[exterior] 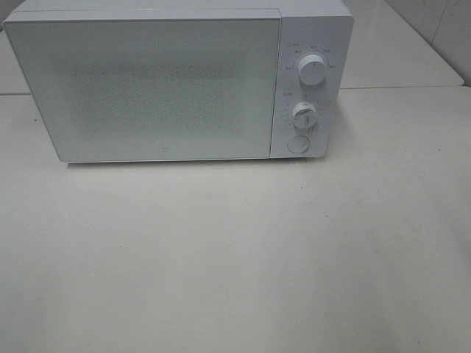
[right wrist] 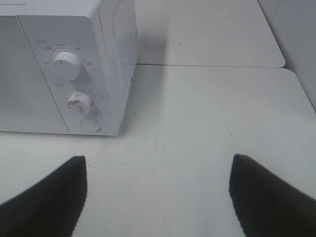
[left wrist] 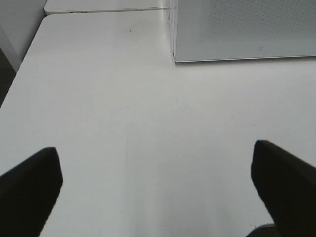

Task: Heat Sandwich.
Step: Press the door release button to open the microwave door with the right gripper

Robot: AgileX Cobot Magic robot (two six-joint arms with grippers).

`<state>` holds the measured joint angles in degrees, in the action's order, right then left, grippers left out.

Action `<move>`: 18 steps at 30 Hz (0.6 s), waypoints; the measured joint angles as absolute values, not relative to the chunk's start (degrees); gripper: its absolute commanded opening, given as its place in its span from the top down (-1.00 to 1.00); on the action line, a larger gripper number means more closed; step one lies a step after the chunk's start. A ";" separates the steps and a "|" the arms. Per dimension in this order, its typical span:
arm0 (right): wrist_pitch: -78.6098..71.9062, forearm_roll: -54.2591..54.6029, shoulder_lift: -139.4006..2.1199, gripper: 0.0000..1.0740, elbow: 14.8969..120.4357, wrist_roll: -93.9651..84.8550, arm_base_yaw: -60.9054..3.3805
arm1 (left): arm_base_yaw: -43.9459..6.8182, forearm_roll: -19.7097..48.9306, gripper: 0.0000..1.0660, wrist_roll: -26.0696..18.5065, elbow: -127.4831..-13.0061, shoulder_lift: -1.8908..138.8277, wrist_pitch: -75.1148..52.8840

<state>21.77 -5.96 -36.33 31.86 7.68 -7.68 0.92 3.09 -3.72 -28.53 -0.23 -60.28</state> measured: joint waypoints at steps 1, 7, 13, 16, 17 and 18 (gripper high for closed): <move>21.77 -5.96 -36.33 -0.42 31.86 7.68 -7.68 | 0.92 3.09 -0.90 -3.72 -28.53 -0.23 -60.28; 16.79 -5.96 -42.40 -0.42 31.86 7.68 -7.68 | 0.92 3.09 -0.90 -3.72 -28.53 -0.23 -60.28; 7.45 -6.02 -48.01 -0.42 29.79 7.68 -7.68 | 0.92 3.09 -0.90 -3.72 -28.53 -0.23 -60.28; 0.00 -6.02 -50.65 -0.42 26.81 7.68 -7.68 | 0.92 3.09 -0.90 -3.72 -28.53 -0.23 -60.28; -2.41 -6.02 -51.62 -0.42 25.78 7.68 -7.68 | 0.92 3.09 -0.90 -3.72 -28.53 -0.23 -60.28; -4.41 -6.02 -52.43 -0.42 25.10 7.68 -7.68 | 0.92 3.09 -0.90 -3.72 -28.53 -0.23 -60.28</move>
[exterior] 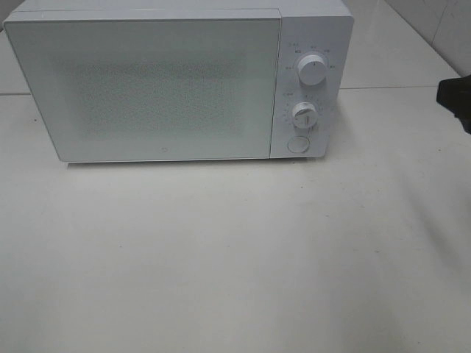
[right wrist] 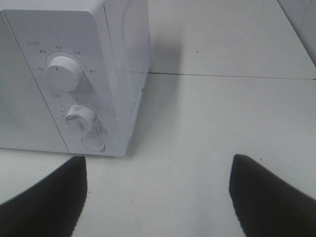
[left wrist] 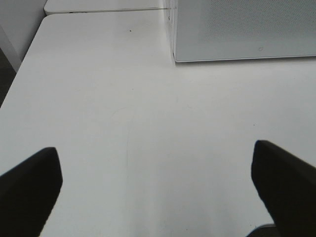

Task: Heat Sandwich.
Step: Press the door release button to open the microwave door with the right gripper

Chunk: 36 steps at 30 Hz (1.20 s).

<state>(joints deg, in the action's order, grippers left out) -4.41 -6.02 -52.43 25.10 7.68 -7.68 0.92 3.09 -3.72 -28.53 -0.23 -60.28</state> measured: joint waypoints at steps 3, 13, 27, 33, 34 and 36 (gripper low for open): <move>-11.80 -6.02 -55.46 -0.42 22.69 7.68 -7.68 | 0.92 3.09 -0.90 -3.72 -28.53 -0.23 -60.28; -30.14 -0.57 -66.58 -0.42 16.67 4.93 -7.68 | 0.92 3.09 -0.90 -3.72 -28.53 -0.23 -60.28; -41.54 13.58 -76.38 -0.42 16.10 -3.44 -19.71 | 0.92 3.09 -0.90 -3.72 -28.53 -0.23 -60.28; -50.31 25.15 -83.02 -0.42 15.99 -8.71 -28.36 | 0.92 3.09 -0.90 -3.72 -28.53 -0.23 -60.28; -51.34 26.53 -84.00 -0.42 16.04 -9.28 -29.39 | 0.92 3.09 -0.90 -3.72 -28.53 -0.23 -60.28; -52.60 28.19 -84.86 -0.42 16.04 -9.80 -30.77 | 0.92 3.09 -0.90 -3.72 -28.53 -0.23 -60.28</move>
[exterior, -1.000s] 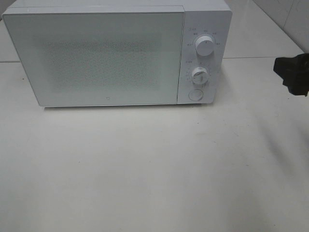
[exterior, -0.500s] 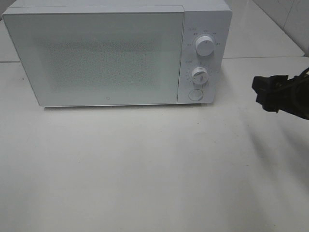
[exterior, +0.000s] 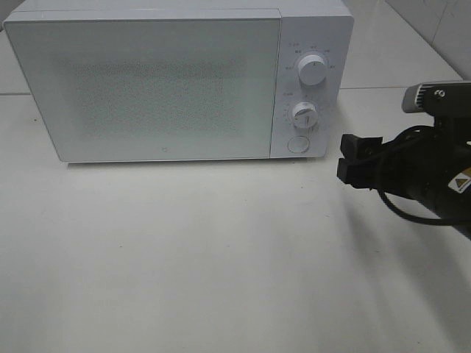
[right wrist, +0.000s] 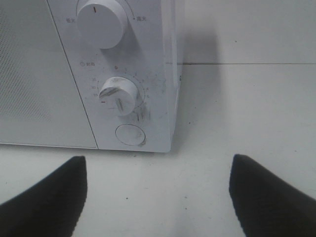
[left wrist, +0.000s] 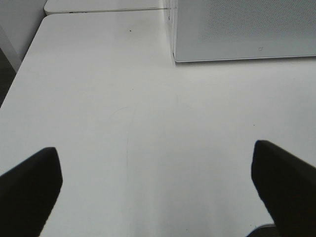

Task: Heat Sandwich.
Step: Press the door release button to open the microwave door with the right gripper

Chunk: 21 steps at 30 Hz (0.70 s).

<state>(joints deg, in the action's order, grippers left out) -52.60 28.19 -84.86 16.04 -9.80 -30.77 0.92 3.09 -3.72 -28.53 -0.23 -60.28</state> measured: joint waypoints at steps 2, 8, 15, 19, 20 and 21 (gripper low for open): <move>-56.15 32.49 -87.38 -0.42 16.04 -10.60 -34.38 | 0.92 3.09 -0.90 -3.72 -28.53 -0.23 -60.28; -60.33 39.53 -91.67 -0.42 16.33 -10.66 -40.45 | 0.92 3.09 -0.90 -3.72 -28.53 -0.23 -60.28; -61.59 43.77 -95.57 -0.42 18.85 -11.57 -44.69 | 0.92 3.09 -0.90 -3.72 -28.53 -0.23 -60.28; -61.82 46.24 -97.06 -0.42 19.65 -12.15 -46.24 | 0.92 3.09 -0.90 -3.72 -28.53 -0.23 -60.28; -61.88 46.70 -97.29 -0.42 19.71 -12.43 -46.70 | 0.92 3.09 -0.90 -3.72 -28.53 -0.23 -60.28; -61.88 46.93 -97.52 -0.42 19.82 -12.61 -46.98 | 0.92 3.09 -0.90 -3.72 -28.53 -0.23 -60.28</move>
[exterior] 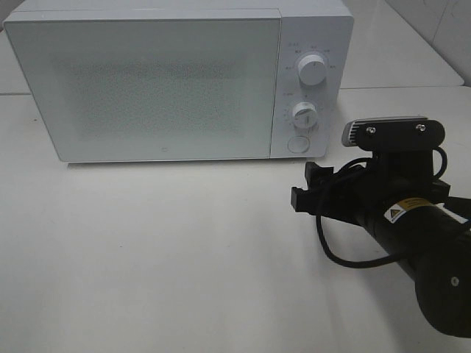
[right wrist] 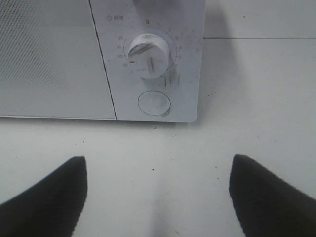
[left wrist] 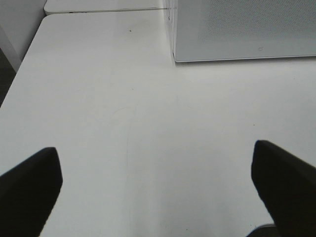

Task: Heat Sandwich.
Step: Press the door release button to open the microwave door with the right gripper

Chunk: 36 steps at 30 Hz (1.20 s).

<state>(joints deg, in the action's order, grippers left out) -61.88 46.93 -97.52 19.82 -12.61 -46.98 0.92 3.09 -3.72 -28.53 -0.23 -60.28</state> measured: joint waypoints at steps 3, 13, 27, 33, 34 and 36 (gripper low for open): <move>-61.88 47.10 -97.69 -0.42 19.88 -13.06 -47.50 | 0.92 3.09 -0.90 -3.72 -28.53 -0.23 -60.28; -61.94 47.56 -97.69 -0.42 20.00 -10.83 -48.01 | 0.92 3.09 -0.90 -3.72 -28.53 -0.23 -60.28; -61.94 47.56 -97.69 -0.42 20.00 21.20 -48.01 | 0.92 3.09 -0.90 -3.72 -28.53 -0.23 -60.28; -61.94 47.56 -97.69 -0.33 20.00 45.44 -48.01 | 0.92 3.09 -0.90 -3.72 -28.53 -0.23 -60.28; -61.94 47.56 -97.69 -0.31 20.00 48.53 -48.01 | 0.92 3.09 -0.90 -3.72 -28.53 -0.23 -60.28; -61.94 47.56 -97.69 -0.28 20.00 51.45 -48.01 | 0.92 3.09 -0.90 -3.72 -28.53 -0.23 -60.28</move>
